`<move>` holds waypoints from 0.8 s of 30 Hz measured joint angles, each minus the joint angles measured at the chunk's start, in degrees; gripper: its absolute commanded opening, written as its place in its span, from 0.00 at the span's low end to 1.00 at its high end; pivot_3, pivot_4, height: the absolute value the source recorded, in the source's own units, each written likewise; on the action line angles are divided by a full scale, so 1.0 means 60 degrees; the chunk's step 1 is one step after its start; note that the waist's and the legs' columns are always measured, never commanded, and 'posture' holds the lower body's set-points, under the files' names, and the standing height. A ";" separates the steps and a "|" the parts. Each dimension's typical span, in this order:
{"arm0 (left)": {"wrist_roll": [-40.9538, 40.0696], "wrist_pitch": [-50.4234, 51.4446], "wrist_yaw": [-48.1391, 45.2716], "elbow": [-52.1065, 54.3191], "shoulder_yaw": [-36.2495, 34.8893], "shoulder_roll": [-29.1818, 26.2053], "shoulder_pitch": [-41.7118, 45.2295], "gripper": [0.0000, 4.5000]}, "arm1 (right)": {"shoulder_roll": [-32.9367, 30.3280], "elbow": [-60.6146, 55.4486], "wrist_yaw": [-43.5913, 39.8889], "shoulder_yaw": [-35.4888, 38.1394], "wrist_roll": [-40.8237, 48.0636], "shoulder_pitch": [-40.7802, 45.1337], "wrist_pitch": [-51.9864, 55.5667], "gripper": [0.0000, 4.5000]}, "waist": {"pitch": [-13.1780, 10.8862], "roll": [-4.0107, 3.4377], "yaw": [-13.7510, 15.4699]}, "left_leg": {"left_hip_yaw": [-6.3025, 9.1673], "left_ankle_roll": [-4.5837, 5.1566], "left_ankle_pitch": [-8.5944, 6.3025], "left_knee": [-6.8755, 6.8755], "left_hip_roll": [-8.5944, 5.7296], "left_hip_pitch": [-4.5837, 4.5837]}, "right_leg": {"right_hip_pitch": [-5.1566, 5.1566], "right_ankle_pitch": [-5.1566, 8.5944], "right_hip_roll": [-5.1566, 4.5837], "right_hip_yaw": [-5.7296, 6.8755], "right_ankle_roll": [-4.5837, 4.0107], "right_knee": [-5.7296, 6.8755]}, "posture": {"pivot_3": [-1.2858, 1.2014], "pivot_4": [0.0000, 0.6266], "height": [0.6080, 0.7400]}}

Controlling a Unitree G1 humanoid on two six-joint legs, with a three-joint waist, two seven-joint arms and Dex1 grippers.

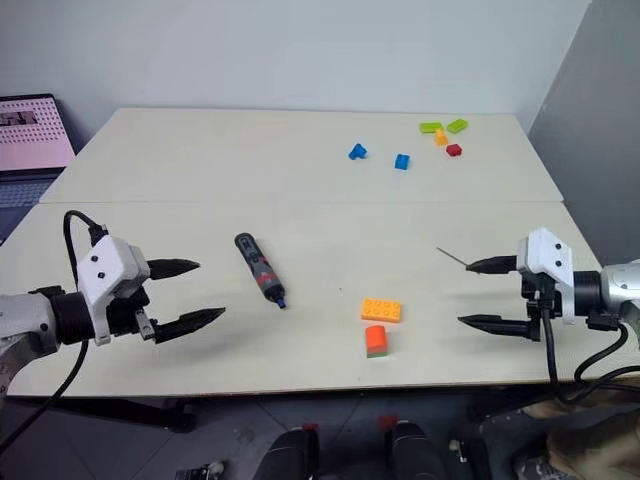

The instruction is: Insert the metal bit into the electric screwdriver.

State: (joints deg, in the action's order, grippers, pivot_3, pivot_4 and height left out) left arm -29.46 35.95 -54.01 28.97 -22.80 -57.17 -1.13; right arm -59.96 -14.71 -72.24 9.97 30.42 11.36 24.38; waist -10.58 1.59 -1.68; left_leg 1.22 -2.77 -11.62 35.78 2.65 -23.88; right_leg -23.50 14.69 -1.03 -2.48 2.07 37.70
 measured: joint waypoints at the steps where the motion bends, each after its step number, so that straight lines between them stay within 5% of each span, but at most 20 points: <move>1: 0.0000 0.0000 0.0004 0.0000 0.0000 0.0001 0.0004 1.00 | 0.0002 0.0000 0.0001 -0.0001 0.0000 0.0001 0.0000 0.99 | 0.0000 0.0000 0.0000 | 0.0000 0.0000 0.0000 0.0000 0.0000 0.0000 | 0.0000 0.0000 0.0000 0.0000 0.0000 0.0000 | 0.52 0.24 1.00; 24: 0.0208 -0.0880 -0.0648 0.0056 0.1155 -0.0103 0.0283 1.00 | 0.0533 -0.0046 0.0271 -0.0500 -0.0097 0.0409 0.0008 0.99 | 0.0000 0.0000 -0.0001 | -0.0001 0.0000 0.0000 0.0013 -0.0001 0.0003 | 0.0005 -0.0002 0.0003 -0.0004 0.0003 0.0012 | 0.52 0.24 1.00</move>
State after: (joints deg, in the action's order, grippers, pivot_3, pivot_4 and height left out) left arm -28.21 30.67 -57.89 29.30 -15.87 -57.79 0.56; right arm -56.76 -14.99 -70.62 6.97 29.84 13.81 24.43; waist -10.58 1.59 -1.68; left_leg 1.22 -2.77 -11.62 35.86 2.64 -23.86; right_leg -23.48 14.68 -1.01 -2.50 2.08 37.77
